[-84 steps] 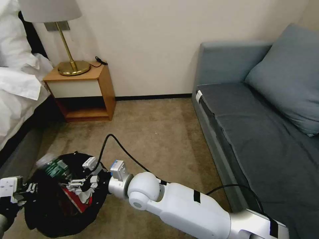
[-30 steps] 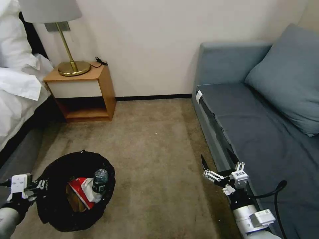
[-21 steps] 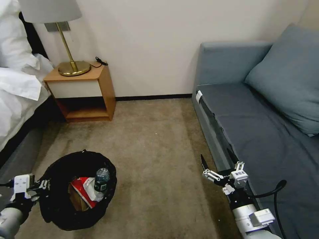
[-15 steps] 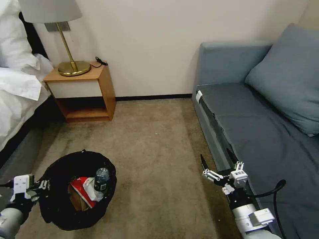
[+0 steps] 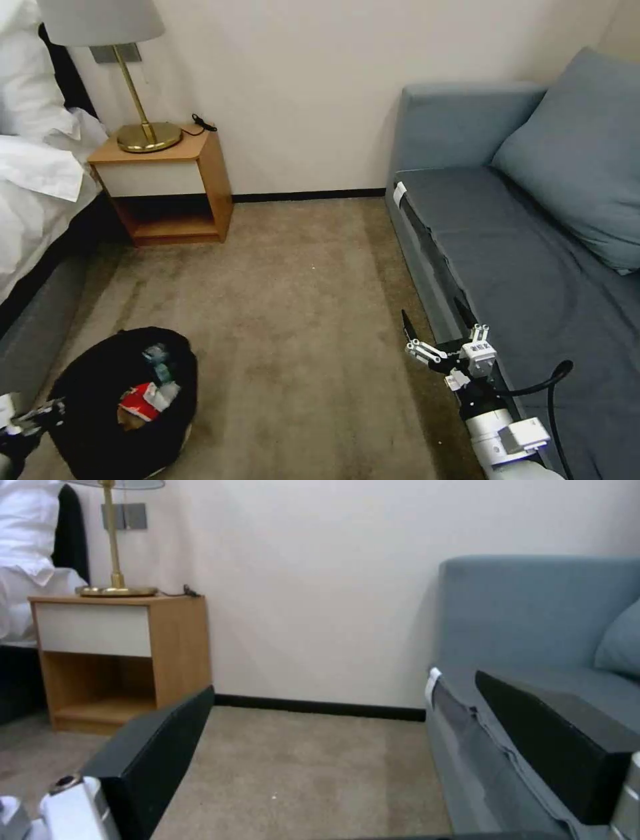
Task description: Pick up the trash bin, then pick up the garbage on the floor and place it into the trash bin.
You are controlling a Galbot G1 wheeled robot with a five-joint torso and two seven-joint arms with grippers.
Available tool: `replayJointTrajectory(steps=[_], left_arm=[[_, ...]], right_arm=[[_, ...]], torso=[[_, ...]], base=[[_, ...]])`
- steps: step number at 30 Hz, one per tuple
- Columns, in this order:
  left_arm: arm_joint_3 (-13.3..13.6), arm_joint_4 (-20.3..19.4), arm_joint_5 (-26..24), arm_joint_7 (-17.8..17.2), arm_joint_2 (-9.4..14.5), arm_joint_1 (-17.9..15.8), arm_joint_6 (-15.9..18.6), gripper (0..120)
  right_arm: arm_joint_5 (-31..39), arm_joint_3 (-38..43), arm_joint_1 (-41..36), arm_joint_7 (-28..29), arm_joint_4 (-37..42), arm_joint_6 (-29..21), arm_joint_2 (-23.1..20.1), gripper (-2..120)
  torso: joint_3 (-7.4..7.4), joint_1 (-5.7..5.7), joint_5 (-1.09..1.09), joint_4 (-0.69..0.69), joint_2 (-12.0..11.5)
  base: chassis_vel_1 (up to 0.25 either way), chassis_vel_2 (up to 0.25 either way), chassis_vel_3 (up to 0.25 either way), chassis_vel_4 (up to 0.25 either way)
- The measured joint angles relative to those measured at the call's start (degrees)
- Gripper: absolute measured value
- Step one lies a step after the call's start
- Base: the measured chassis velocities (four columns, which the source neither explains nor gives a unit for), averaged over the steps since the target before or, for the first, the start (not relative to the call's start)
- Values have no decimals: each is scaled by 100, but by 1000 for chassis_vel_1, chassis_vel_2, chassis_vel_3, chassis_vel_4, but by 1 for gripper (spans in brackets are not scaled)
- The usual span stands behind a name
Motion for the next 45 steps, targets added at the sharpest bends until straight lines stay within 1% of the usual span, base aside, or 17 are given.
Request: replayJointTrajectory(steps=[8,12,15,17,25,27,28,30,32,33,34,35,36,39,41,43,45], left_arm=[[-18,104,-2,-14,-11,-12,-137,6],[-20,113,277,-30,-6,28,-282,19],[-91,89,439,7,1,115,-337,36],[-119,60,454,27,3,135,-341,37],[-536,-491,807,733,-79,448,-398,70],[-561,-520,814,746,-87,458,-412,72],[-653,-663,833,789,-133,497,-524,80],[-669,-754,833,819,-170,510,-722,84],[-578,-951,825,869,-261,549,-1469,93],[-345,-1191,847,931,-380,627,-2085,98],[-226,-1346,907,964,-460,673,-2384,98],[-226,-1346,907,964,-460,673,-2384,98],[-81,-1622,1085,1020,-625,732,-2824,100],[166,-2048,1549,1165,-932,717,-3358,100],[238,-2108,1669,1175,-987,692,-3443,100],[754,-2329,2161,1205,-1162,654,-3809,100],[936,-2372,2267,1209,-1189,672,-3905,100]], right_arm=[[4,-1,2,0,0,-3,-1,100],[5,-2,3,-1,-1,-4,-1,100],[5,-3,3,-2,0,-4,-2,100],[6,-3,3,-2,0,-5,-2,100],[6,-3,4,-2,-1,-5,-1,100],[6,-2,4,-2,-1,-5,-1,100],[6,-3,4,-2,-1,-5,-2,100],[6,-3,4,-2,-1,-5,-1,100],[6,-3,4,-2,-1,-5,-2,100],[6,-3,6,-2,-1,-5,-2,100],[6,-3,5,-2,-1,-5,-2,100],[6,-3,5,-2,-1,-5,-2,100],[6,-3,4,-2,-1,-5,-2,100],[6,-3,5,-2,-1,-5,-2,100],[6,-3,5,-2,-1,-5,-2,100],[6,-3,5,-2,-1,-5,-2,100],[6,-3,4,-2,-1,-5,-2,100]], torso=[[0,0,1,0,0],[0,0,2,0,0],[0,0,1,0,0],[0,0,1,0,0],[0,0,1,0,0],[0,0,1,0,0],[0,0,1,0,0],[0,0,1,0,0],[0,0,2,0,0],[0,0,2,-1,0],[0,0,-2,0,0],[0,0,-2,0,0],[0,0,1,-1,0],[0,0,3,0,0],[0,0,2,1,0],[0,0,2,-1,0],[0,0,2,-1,0]], base=[[0,0,0,0],[0,0,0,0],[0,0,0,0],[0,0,0,0],[0,0,0,0],[0,0,0,0],[0,0,0,0],[0,0,0,0],[0,0,0,0],[0,0,0,0],[0,0,0,0],[0,0,0,0],[0,0,0,0],[0,0,0,0],[0,0,0,0],[0,0,0,0],[0,0,0,0]])
